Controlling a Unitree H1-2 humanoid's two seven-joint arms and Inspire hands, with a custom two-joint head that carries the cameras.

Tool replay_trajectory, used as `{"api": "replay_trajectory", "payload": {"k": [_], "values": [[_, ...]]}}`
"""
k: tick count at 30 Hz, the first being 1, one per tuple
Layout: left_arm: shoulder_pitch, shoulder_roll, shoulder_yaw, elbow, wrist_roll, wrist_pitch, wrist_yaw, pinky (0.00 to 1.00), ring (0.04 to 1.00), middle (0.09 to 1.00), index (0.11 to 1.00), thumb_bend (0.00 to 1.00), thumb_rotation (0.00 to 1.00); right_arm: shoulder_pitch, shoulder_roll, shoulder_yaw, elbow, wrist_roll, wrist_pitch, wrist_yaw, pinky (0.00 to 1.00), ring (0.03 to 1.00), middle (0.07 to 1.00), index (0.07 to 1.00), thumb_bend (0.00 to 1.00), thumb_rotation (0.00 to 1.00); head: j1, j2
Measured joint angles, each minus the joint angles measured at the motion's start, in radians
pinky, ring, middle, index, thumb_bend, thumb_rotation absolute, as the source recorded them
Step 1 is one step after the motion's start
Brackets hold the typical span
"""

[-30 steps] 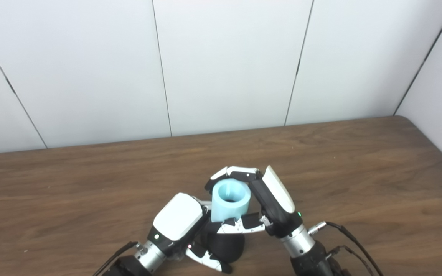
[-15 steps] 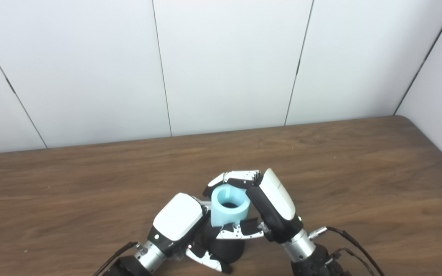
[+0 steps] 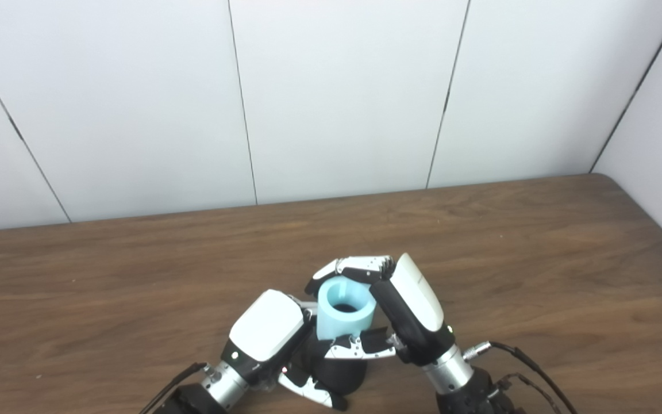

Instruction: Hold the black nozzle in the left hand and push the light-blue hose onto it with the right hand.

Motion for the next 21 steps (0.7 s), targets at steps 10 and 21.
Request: {"api": "replay_trajectory", "payload": {"k": [10,21], "values": [[0.001,0.002,-0.001,0.0,0.002,0.002,0.003,0.12,0.17,0.471,0.481,0.53,0.0,0.015,-0.02,0.014,-0.047,0.173,0.139,0.153,0.82,0.919,0.959,0.983,1.0,0.45,0.0,0.0],[0.001,0.002,-0.002,0.0,0.002,0.002,0.004,0.11,0.16,0.471,0.48,0.53,0.0,0.023,-0.028,0.013,-0.048,0.231,0.142,0.178,0.82,0.962,1.0,1.0,1.0,0.45,0.0,-0.003]]}}
